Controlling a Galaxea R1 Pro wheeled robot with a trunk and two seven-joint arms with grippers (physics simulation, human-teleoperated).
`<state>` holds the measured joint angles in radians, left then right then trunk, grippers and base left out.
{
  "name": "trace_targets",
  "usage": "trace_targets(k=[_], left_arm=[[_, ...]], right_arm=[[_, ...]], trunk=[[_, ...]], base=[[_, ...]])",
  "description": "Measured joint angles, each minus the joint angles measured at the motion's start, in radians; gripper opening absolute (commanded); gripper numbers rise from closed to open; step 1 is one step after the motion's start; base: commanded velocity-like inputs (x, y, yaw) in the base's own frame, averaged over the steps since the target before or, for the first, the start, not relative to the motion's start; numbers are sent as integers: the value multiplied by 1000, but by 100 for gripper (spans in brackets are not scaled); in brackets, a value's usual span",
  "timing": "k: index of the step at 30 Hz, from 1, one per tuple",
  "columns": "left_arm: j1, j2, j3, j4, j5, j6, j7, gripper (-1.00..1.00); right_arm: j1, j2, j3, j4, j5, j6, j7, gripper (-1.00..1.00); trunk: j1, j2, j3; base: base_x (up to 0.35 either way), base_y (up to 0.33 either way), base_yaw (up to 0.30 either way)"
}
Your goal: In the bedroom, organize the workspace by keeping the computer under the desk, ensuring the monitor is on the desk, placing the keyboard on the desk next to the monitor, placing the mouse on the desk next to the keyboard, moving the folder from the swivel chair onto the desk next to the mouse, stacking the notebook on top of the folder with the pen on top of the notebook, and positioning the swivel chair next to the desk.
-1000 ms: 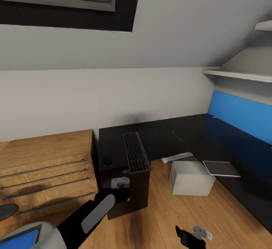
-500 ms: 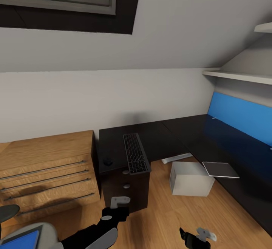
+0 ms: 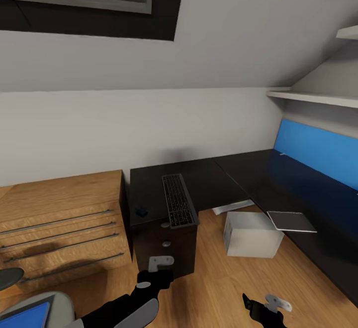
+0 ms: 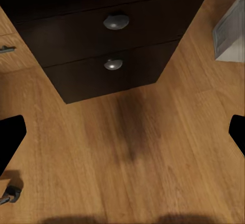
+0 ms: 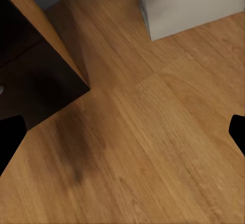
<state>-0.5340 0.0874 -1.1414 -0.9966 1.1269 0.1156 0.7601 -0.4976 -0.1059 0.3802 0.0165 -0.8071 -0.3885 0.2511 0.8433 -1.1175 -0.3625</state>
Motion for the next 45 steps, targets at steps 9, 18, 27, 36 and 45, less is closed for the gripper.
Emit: trace_targets(k=[9,18,27,36,45], left_arm=[[0,-32,40,46,1,4,-9,100],[0,-118,47,324,-1,1,-16,100],[0,-165,58,446,-3,-2,-109,100],[0,-164,68,449,-3,-3,-113,100],[0,-163,79,449,-3,-20,-114,100]], right_arm=[[0,0,1,0,0,0,0,100],[0,0,1,-1,1,-3,0,100],[0,-4,-1,-1,1,-4,-1,100],[-10,-16,-7,-70,-1,4,-71,100],[-168,-64,-11,-326,7,92,-464,100]], trunk=[[35,-63,-28],[69,-126,-57],[104,-189,-85],[138,-252,-113],[173,-315,-141]], base=[[0,0,0],[0,0,0],[0,0,0],[0,0,0],[0,0,0]])
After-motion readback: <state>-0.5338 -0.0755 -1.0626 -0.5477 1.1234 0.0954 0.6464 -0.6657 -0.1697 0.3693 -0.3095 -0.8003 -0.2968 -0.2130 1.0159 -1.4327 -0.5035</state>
